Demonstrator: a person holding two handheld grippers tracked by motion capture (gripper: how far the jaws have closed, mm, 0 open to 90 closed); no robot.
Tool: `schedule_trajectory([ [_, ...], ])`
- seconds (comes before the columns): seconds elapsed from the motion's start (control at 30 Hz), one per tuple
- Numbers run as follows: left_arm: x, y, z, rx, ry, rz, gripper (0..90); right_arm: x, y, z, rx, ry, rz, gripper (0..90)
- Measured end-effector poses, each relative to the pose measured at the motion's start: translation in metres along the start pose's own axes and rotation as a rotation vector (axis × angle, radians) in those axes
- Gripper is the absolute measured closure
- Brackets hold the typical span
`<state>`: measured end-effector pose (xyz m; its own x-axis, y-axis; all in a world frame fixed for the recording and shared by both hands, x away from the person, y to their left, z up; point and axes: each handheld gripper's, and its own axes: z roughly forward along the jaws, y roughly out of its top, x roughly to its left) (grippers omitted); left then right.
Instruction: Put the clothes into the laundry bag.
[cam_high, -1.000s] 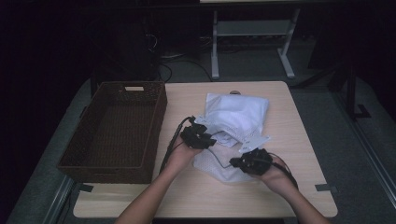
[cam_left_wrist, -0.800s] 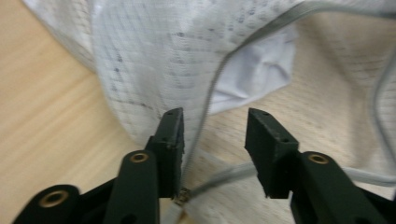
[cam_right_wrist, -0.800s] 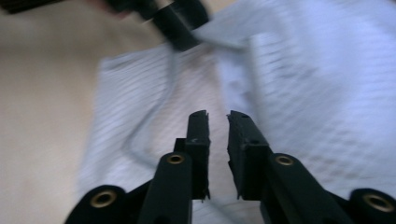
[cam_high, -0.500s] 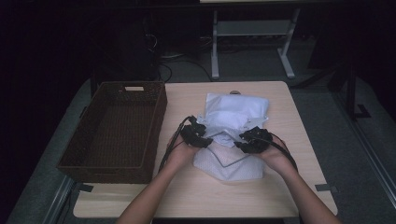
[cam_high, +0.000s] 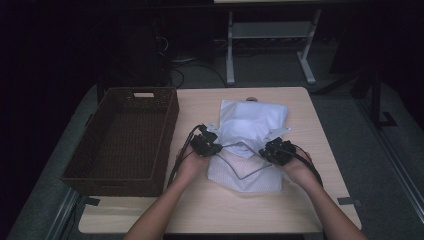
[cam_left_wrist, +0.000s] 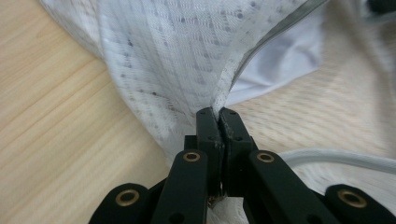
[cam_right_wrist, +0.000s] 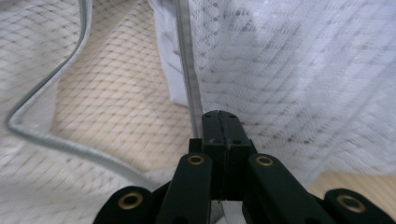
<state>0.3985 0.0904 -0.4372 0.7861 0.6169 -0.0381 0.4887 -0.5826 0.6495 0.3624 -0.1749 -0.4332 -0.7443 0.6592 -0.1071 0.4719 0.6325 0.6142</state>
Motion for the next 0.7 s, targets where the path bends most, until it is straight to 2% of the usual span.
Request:
schedule_trajectory([
  [0.1, -0.005, -0.004, -0.019, -0.05, -0.027, -0.007, 88.3, 0.003, -0.007, -0.015, -0.026, 0.002, -0.007, 89.8],
  [0.13, -0.008, -0.007, -0.028, -0.07, -0.046, -0.006, 88.3, 0.004, -0.009, -0.018, -0.038, 0.004, -0.007, 79.2],
  [0.17, -0.008, -0.007, -0.028, -0.07, -0.046, -0.006, 88.2, 0.006, -0.01, -0.021, -0.051, 0.004, -0.004, 66.4],
  [0.2, -0.01, -0.01, -0.034, -0.09, -0.07, -0.018, 88.2, 0.009, -0.01, -0.023, -0.053, 0.011, -0.002, 55.9],
  [0.23, -0.01, -0.01, -0.034, -0.09, -0.07, -0.018, 88.2, 0.012, -0.01, -0.023, -0.05, 0.01, -0.003, 49.4],
  [0.27, -0.01, -0.011, -0.036, -0.101, -0.088, -0.031, 88.2, 0.012, -0.01, -0.023, -0.05, 0.01, -0.003, 49.4],
  [0.3, -0.011, -0.012, -0.037, -0.106, -0.101, -0.036, 88.2, 0.018, -0.009, -0.018, -0.026, -0.014, -0.024, 44.8],
  [0.37, -0.012, -0.013, -0.038, -0.111, -0.11, -0.039, 88.3, 0.019, -0.009, -0.015, -0.014, -0.03, -0.024, 46.3],
  [0.4, -0.012, -0.014, -0.039, -0.113, -0.112, -0.036, 88.2, 0.019, -0.009, -0.011, 0.0, -0.05, -0.026, 56.5],
  [0.43, -0.013, -0.014, -0.041, -0.112, -0.113, -0.035, 88.1, 0.016, -0.011, -0.007, 0.016, -0.055, -0.023, 73.6],
  [0.47, -0.014, -0.017, -0.043, -0.114, -0.119, -0.036, 88.1, 0.015, -0.012, -0.009, 0.011, -0.049, -0.03, 77.8],
  [0.5, -0.014, -0.017, -0.043, -0.114, -0.119, -0.036, 88.0, 0.015, -0.012, -0.009, 0.011, -0.049, -0.03, 77.8],
  [0.53, -0.014, -0.019, -0.046, -0.106, -0.125, -0.035, 88.0, 0.015, -0.013, -0.013, 0.001, -0.046, -0.037, 81.0],
  [0.57, -0.016, -0.024, -0.046, -0.091, -0.131, -0.029, 88.0, 0.015, -0.017, -0.023, -0.025, -0.029, -0.06, 88.3],
  [0.6, -0.016, -0.024, -0.046, -0.091, -0.131, -0.029, 88.1, 0.015, -0.017, -0.023, -0.025, -0.029, -0.06, 88.3],
  [0.7, -0.022, -0.033, -0.043, -0.043, -0.159, -0.013, 88.1, 0.017, -0.028, -0.029, -0.023, 0.051, -0.101, 89.1],
])
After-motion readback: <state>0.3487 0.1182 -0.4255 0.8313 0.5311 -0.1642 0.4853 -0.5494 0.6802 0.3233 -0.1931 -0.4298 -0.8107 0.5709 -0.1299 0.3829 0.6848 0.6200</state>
